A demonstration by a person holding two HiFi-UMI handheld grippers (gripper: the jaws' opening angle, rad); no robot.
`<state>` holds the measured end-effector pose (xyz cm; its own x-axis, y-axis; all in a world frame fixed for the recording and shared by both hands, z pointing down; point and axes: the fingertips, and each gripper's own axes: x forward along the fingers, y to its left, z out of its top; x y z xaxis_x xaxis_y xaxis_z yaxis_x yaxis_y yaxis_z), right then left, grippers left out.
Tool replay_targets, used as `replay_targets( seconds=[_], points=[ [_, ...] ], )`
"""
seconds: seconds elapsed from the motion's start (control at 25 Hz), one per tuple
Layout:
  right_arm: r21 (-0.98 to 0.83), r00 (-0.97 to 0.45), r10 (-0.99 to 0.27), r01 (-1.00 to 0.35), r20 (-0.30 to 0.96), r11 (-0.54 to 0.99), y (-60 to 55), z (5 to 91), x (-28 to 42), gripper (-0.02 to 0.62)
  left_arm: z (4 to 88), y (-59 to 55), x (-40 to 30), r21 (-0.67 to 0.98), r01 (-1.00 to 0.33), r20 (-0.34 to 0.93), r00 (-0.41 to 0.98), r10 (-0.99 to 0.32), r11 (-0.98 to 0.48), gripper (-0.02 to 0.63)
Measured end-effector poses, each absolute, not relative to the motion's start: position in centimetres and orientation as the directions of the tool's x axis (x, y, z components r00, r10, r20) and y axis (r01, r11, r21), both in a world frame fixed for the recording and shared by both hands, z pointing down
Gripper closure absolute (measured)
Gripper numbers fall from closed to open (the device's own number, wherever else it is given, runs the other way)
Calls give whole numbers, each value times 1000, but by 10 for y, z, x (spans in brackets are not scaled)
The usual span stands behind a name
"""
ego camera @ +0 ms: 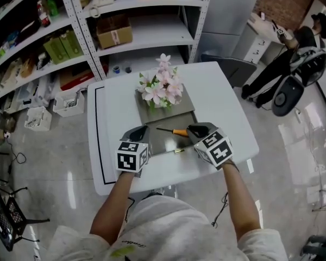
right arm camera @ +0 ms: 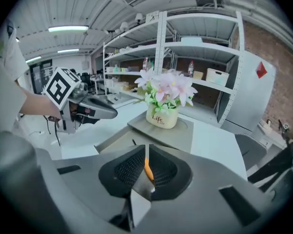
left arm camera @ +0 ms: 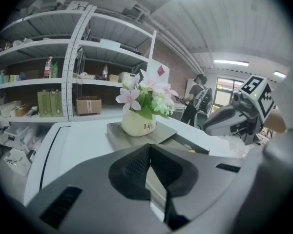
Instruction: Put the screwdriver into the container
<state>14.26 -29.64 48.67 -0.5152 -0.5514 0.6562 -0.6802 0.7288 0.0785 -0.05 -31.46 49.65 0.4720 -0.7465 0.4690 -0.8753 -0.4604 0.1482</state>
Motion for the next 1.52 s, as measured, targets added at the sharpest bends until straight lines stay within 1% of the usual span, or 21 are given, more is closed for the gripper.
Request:
replay_targets(
  seconds=[0.24, 0.36, 0.64, 0.96, 1.52],
  points=[
    [7, -560, -642, -751, 523, 660, -271, 449, 160, 589, 470, -291, 6, 128, -892, 428, 444, -787, -433, 601],
    [-33, -568, -679, -778, 465, 627, -261, 436, 168, 589, 460, -277, 11, 128, -892, 410, 446, -796, -433, 601],
    [-81, -564, -733, -810, 381, 581, -229, 423, 183, 592, 452, -243, 21, 116, -895, 395, 439, -807, -430, 601],
    [-89, -567, -740, -811, 362, 578, -210, 422, 181, 592, 444, -223, 22, 99, -895, 386, 437, -812, -435, 601],
    [-71, -570, -733, -805, 372, 589, -209, 425, 176, 591, 452, -226, 22, 106, -892, 396, 443, -805, -439, 601]
  ],
)
